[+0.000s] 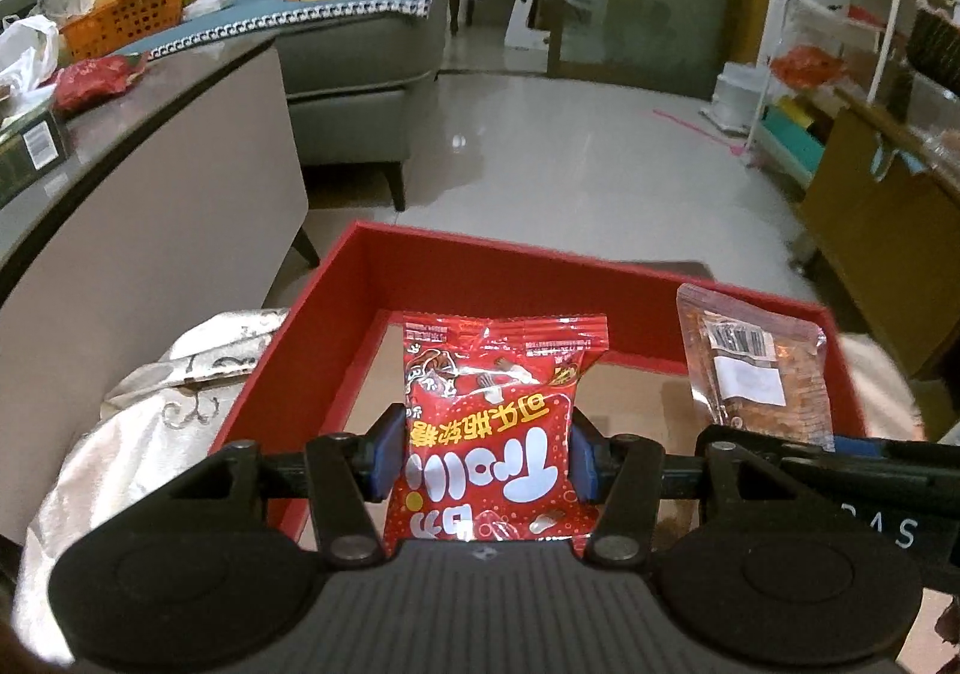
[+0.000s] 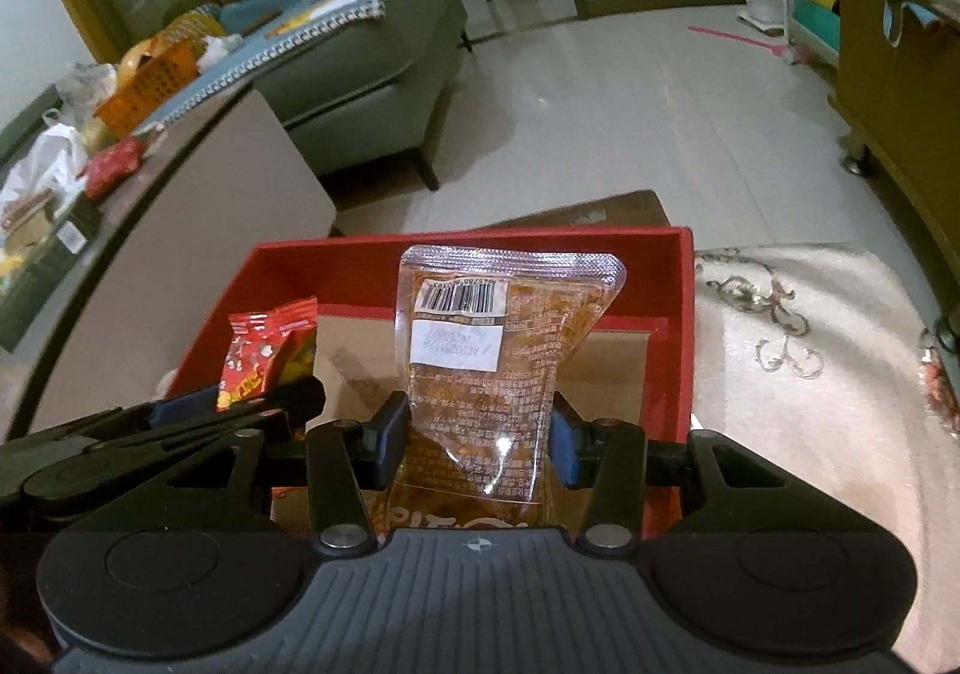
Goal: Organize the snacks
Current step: 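Lift both held packets into the red box and open both grippers, then reach the left gripper to the white bread packet while the right gripper approaches the white packet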
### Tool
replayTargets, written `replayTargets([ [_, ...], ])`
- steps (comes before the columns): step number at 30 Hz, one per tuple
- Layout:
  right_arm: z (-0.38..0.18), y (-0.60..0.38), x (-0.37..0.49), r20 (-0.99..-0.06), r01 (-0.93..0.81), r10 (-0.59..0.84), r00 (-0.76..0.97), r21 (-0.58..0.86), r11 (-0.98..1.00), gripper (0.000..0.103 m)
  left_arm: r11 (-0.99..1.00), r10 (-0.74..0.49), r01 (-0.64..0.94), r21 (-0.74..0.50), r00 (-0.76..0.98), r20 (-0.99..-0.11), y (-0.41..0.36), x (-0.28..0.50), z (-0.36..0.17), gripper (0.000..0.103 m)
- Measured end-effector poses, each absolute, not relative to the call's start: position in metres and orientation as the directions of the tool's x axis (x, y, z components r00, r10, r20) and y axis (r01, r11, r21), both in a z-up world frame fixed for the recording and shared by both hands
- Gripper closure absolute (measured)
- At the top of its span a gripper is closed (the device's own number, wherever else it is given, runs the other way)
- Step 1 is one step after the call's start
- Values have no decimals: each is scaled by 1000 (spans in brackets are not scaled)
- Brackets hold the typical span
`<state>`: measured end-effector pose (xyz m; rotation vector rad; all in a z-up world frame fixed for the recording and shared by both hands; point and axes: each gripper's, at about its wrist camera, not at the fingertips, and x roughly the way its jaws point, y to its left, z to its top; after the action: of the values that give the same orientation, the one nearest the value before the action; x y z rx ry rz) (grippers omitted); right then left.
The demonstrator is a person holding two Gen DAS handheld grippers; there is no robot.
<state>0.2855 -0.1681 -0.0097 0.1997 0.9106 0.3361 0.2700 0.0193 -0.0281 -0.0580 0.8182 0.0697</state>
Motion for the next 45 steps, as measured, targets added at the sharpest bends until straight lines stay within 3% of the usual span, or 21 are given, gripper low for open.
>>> replayTargets([
  [16, -32, -130, 287, -793, -295, 273, 545, 123, 947, 44, 993, 103, -105, 50, 594, -798, 30, 274, -59, 53],
  [24, -13, -131, 282, -778, -273, 263, 570, 122, 954, 33, 994, 68, -113, -1, 612, -788, 41, 263, -40, 46],
  [33, 17, -143, 259, -752, -262, 285, 595, 154, 953, 33, 990, 15, -119, -77, 624, -781, 56, 235, -15, 45],
  [45, 26, -144, 200, -764, -268, 337, 550, 221, 938, 30, 991, 11, -107, -75, 642, -767, 82, 159, 12, 42],
])
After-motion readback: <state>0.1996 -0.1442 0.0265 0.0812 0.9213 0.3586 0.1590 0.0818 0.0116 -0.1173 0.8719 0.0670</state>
